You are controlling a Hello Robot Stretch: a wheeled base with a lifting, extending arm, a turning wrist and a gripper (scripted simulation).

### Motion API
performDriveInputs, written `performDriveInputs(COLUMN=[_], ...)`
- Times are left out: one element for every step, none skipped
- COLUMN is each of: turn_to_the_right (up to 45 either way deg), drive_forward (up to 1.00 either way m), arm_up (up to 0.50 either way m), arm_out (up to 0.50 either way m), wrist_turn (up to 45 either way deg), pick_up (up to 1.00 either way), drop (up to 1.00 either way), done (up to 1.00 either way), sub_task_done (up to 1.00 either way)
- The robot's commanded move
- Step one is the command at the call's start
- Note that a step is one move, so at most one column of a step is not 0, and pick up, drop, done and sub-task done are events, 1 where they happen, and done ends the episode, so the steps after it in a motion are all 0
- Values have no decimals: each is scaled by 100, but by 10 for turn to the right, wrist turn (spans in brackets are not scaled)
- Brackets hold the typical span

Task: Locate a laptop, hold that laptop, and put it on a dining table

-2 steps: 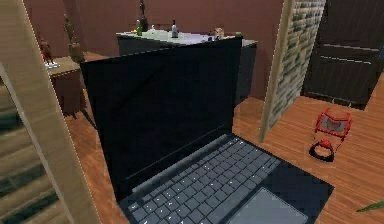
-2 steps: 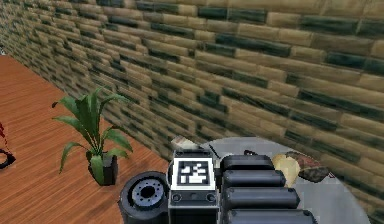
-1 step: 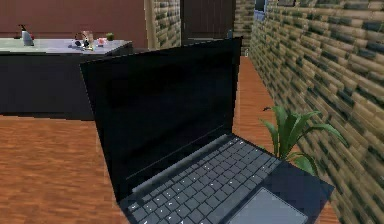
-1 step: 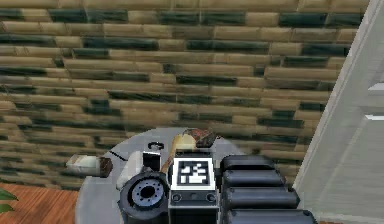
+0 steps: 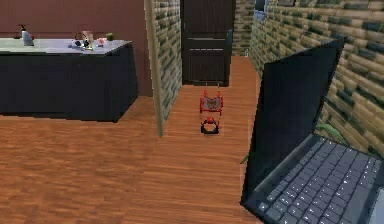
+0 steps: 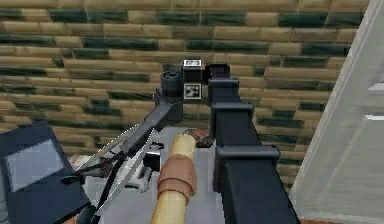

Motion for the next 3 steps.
performDriveInputs(turn_to_the_right=[0, 0, 0], drive_forward=[0, 0, 0], arm_up=[0, 0, 0], arm_out=[0, 0, 0], wrist_turn=[450, 450, 360], pick_up=[0, 0, 0], drop=[0, 0, 0], done=[0, 0, 0], sub_task_done=[0, 0, 0])
